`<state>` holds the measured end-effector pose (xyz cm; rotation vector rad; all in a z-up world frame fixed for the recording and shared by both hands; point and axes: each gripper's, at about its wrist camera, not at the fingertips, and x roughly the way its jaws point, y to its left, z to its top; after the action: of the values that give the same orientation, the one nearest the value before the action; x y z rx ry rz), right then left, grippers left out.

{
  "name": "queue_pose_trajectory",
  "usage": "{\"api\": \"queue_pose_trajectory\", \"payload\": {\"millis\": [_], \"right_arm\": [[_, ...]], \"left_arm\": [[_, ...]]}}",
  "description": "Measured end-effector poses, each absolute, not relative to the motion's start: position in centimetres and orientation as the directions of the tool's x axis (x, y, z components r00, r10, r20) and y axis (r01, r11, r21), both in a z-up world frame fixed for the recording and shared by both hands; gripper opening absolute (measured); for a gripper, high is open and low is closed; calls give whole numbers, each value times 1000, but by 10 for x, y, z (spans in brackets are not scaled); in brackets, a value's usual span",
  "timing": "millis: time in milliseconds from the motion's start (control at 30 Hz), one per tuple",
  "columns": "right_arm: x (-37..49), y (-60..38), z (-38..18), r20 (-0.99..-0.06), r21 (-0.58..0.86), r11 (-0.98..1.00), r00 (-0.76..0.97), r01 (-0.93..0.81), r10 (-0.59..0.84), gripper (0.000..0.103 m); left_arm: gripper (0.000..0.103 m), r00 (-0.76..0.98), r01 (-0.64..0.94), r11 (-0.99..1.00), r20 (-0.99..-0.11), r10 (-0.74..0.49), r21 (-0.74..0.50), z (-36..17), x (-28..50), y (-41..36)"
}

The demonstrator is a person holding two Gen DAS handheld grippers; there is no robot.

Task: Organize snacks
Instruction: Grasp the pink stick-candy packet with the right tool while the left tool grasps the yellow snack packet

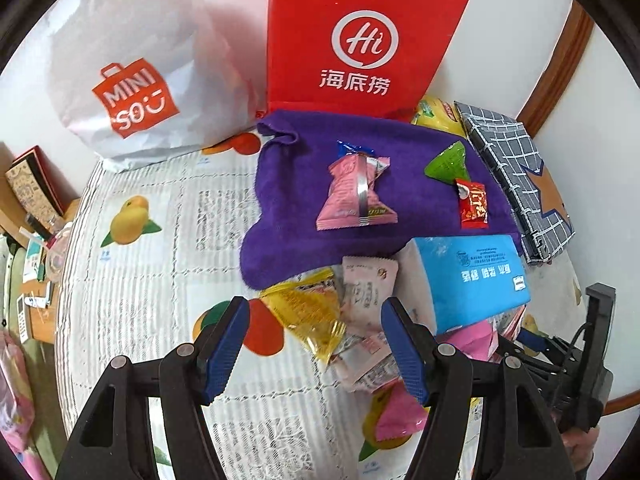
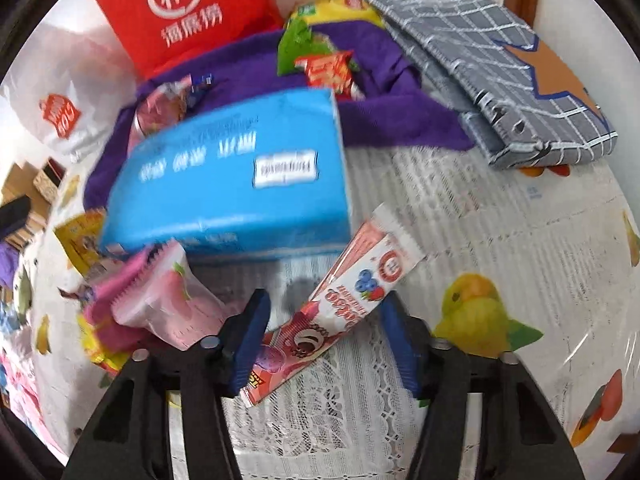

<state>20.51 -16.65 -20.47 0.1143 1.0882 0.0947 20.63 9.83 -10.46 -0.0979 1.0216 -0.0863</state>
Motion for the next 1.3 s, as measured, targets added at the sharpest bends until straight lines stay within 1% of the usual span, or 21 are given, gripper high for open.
{"api": "queue_pose_trajectory", "payload": {"millis": [33,67,100,200,267,367,533,667,867,1100,1233,1300], "right_arm": [[203,-165,-205,-875,122,992,469,-28,120,46],[201,-165,-204,-875,110,993,471,-34,113,42],[200,-165,-204,-877,99,994,467,-43,107,34],[191,-174,-197,-869,51,996,487,-73,80,25],[184,-183,-191,-858,39,995,508,-89,79,23],[178,-196,-187,-850,43,995,519,-90,84,23],[180,-199,-205,-873,50,994,479,-97,90,25],[172,-195,-210,-844,19,996,533,-88,63,25],[170,-197,-212,-809,16,995,584,-95,69,25],[166,-197,-215,-763,10,995,642,-97,70,25],[161,-197,-217,-730,0,995,680,-104,71,25],[159,-197,-216,-728,4,994,681,-105,74,26]], "left_arm": [[66,519,23,992,-847,-117,-123,-105,205,99],[66,519,21,992,-847,-118,-125,-106,204,100],[66,520,20,992,-846,-119,-127,-106,203,101],[66,520,20,992,-846,-119,-128,-106,200,100],[66,521,20,992,-845,-119,-127,-107,198,99],[66,519,18,992,-847,-119,-128,-108,196,97],[66,510,-2,993,-854,-102,-119,-114,194,98],[66,502,-21,993,-861,-87,-113,-122,194,103],[65,479,-26,995,-875,-75,-99,-140,197,102],[64,450,-9,995,-888,-89,-104,-157,217,92],[64,433,-11,997,-899,-64,-77,-167,232,86],[64,427,-13,997,-903,-57,-69,-171,236,84]]}}
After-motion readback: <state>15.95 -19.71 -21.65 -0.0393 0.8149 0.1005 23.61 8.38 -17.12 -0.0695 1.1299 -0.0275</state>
